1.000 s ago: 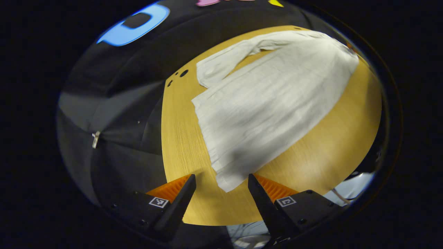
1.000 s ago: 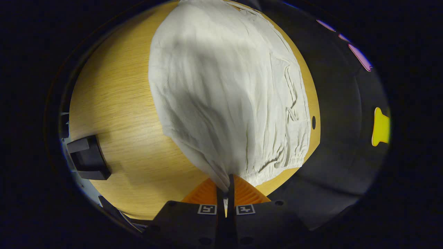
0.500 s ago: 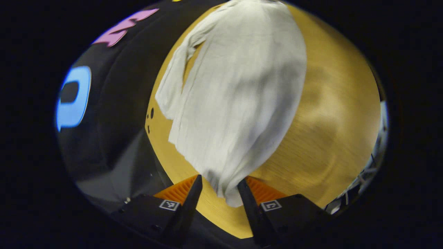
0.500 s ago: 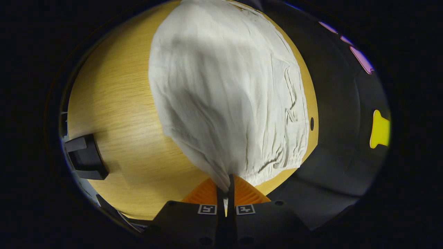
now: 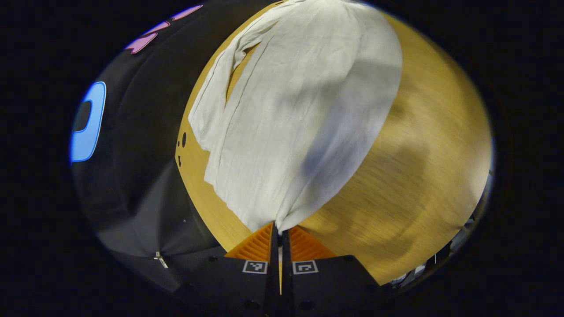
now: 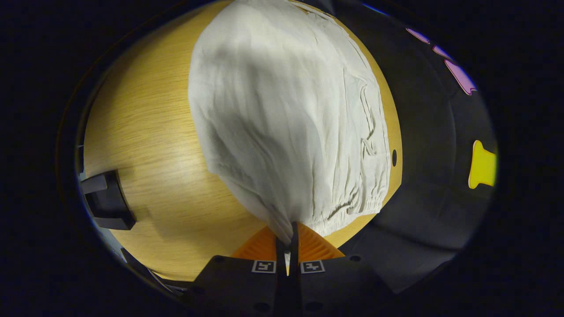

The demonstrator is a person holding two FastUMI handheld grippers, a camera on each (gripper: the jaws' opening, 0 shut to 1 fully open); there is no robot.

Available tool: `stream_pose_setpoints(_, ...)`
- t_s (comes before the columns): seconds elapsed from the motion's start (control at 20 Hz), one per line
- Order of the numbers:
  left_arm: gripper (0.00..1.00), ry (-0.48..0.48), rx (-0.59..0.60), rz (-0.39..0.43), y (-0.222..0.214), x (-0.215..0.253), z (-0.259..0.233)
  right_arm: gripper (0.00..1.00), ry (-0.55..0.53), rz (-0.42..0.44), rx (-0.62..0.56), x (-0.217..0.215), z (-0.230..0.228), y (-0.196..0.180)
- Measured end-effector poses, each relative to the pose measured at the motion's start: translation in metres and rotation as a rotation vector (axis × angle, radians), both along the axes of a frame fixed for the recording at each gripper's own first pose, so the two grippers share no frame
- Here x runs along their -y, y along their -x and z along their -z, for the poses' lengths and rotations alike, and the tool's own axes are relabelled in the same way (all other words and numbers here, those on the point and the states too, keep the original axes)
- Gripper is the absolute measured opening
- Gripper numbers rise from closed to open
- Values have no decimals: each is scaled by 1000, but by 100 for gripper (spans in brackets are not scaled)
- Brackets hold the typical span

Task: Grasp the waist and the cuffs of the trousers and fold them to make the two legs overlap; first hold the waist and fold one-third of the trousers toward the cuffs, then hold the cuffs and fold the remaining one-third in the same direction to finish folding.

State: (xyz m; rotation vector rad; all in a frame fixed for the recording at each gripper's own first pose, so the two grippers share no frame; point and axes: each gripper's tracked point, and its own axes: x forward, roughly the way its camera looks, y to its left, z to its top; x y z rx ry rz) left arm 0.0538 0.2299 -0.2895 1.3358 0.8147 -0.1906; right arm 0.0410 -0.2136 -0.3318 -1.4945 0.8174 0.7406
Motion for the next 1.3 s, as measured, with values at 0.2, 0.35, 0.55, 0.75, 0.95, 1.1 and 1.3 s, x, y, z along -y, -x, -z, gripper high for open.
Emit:
stream_pose_setpoints(0.2, 5, 86, 37, -76, 0, 3, -6, 5, -17, 55, -15, 1, -2, -1)
stream_pose_setpoints(0.35, 5, 160, 127, -108, -1, 8, -32, 5, -58, 95, -6, -3, -12, -4)
stream_pose_setpoints(0.55, 5, 183, 251, -83, -12, 19, -81, 5, -101, 107, 50, -7, -43, -14)
stream_pose_setpoints(0.75, 5, 229, 357, -85, -36, 27, -128, 5, -181, 153, 131, -12, -85, -49)
stream_pose_setpoints(0.95, 5, 290, 475, -101, -81, 37, -174, 5, -329, 293, 190, -23, -120, -88)
stream_pose_setpoints(1.1, 5, 346, 550, -111, -124, 48, -202, 5, -458, 422, 219, -31, -136, -126)
stream_pose_setpoints(1.3, 5, 500, 625, -177, -199, 58, -218, 5, -575, 563, 245, -41, -137, -183)
